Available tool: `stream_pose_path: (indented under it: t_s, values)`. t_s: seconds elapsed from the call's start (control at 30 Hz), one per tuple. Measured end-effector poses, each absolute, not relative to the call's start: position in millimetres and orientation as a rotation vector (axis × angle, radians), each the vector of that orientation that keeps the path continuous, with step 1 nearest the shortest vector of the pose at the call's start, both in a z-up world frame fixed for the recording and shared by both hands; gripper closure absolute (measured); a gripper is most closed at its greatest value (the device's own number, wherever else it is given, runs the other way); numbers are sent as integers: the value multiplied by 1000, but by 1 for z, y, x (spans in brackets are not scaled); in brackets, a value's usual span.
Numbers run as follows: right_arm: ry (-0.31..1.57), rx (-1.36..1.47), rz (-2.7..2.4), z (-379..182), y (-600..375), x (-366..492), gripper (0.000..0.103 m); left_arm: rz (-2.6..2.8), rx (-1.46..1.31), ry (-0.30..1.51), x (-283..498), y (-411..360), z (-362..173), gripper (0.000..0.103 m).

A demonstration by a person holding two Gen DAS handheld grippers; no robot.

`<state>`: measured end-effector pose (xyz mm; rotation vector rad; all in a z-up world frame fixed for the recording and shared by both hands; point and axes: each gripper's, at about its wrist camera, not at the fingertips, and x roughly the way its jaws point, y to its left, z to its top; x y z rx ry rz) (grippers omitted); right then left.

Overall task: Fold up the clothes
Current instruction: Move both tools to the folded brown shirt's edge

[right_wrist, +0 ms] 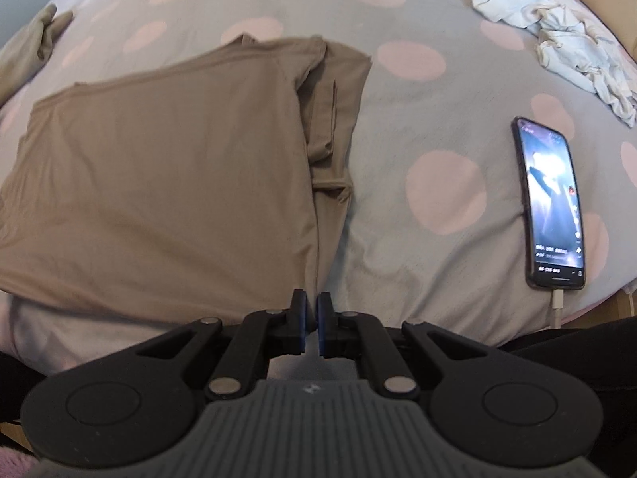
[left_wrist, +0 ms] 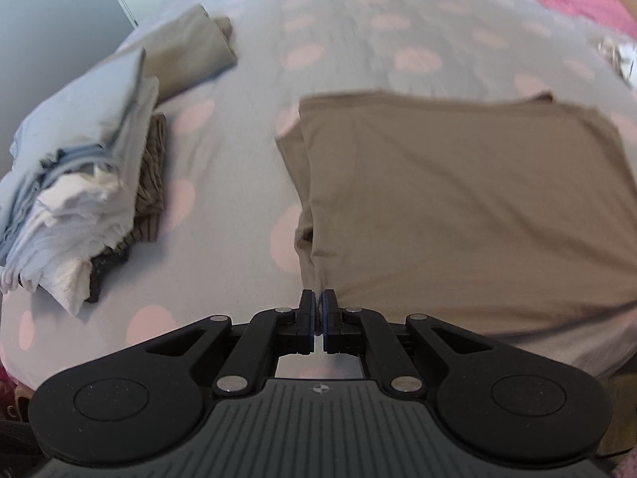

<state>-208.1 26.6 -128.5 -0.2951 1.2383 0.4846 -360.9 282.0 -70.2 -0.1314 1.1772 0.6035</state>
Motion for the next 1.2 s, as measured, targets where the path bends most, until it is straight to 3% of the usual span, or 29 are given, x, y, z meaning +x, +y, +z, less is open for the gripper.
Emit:
stream_pose_path:
  t_s: [0.33,0.47,0.63,0.77,1.1,1.2]
  values:
    - [1285,-374,457,-138,30,-211,89,608,-138,1304,-358,284,-94,96]
    - [1205,-353,426,-120,24,-214,73,627,-188,1209,-361,288,-77,94]
    - [1071,-364,477,-96,32,-222,67,638,-210,1127,-357,293,-62,90]
    - [998,-395,558,-83,44,-227,55,646,-227,1061,-354,297,-50,90]
    - [1045,-436,699,-72,90,-207,53,575,-211,1003,-317,304,-34,88]
    - [1091,-404,698,-71,95,-176,47,563,-167,1002,-297,309,-33,85]
